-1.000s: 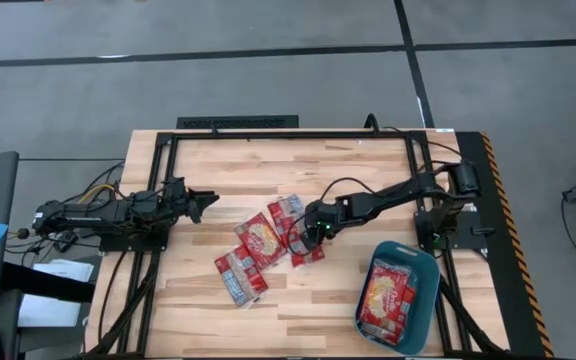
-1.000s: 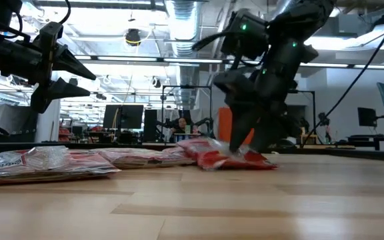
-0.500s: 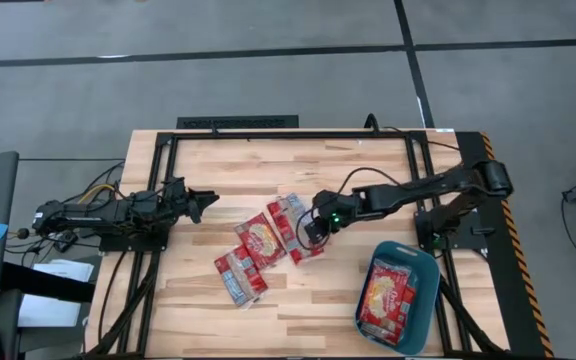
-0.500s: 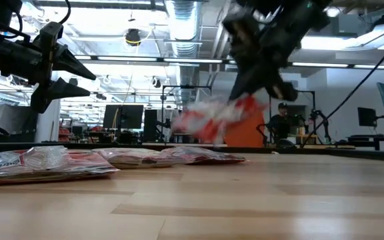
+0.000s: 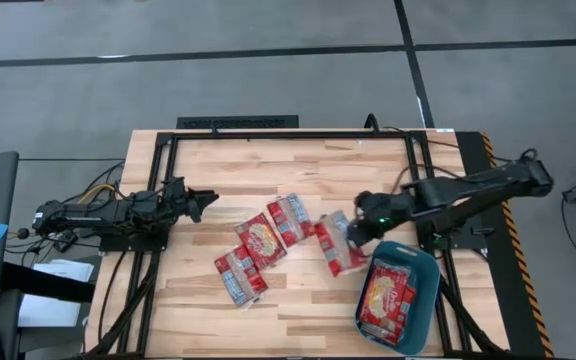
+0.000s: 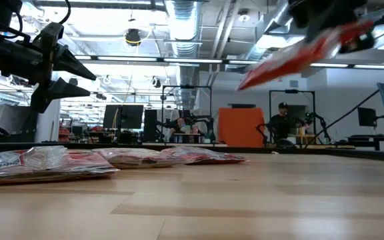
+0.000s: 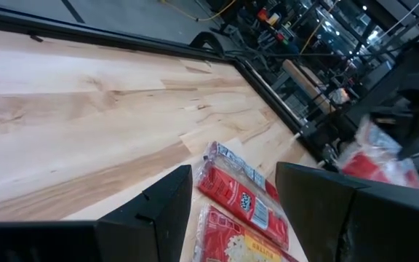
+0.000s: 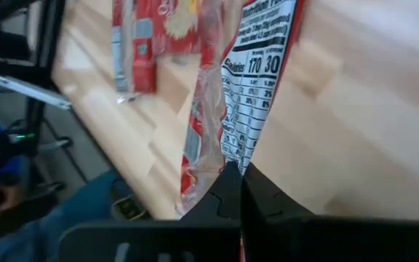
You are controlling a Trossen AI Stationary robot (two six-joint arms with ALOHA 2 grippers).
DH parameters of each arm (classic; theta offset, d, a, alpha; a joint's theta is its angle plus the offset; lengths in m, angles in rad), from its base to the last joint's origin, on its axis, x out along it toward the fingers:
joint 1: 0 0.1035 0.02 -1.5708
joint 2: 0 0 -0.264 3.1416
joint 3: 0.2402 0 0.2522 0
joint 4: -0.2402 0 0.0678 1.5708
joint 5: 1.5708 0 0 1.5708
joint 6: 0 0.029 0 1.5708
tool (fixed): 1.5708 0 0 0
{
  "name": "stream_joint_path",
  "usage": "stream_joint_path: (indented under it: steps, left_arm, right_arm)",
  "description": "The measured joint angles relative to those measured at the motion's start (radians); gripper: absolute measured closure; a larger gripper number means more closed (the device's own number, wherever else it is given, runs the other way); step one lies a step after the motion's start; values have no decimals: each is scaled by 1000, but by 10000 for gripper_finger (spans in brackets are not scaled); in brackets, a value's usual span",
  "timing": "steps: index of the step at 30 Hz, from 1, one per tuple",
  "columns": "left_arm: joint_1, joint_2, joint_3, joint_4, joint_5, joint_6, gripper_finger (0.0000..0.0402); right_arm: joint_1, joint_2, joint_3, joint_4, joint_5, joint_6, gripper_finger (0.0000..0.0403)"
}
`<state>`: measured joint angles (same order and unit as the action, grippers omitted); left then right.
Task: Sort popcorn bags into baskets
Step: Put the popcorn bag into the blue bin
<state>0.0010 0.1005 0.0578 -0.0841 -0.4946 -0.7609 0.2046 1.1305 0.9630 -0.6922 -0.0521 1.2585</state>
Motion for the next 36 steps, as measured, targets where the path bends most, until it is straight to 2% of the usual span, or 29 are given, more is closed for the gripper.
stream_joint_path:
  steps: [9, 14, 23, 28, 36]
  left_arm:
    - [0, 0, 0, 0, -21, 13, 215]
    - [0, 0, 0, 0, -39, 16, 215]
    - [0, 0, 0, 0, -50, 16, 215]
    - [0, 0, 0, 0, -72, 16, 215]
    - [0, 0, 0, 0, -75, 18, 215]
  right_arm:
    - [215, -152, 1, -105, 24, 281, 394]
    - [361, -172, 1, -216, 22, 427, 398]
    - [573, -168, 1, -222, 23, 637, 395]
    - [645, -153, 1, -272, 21, 719, 398]
    - [675, -107, 1, -305, 14, 825, 393]
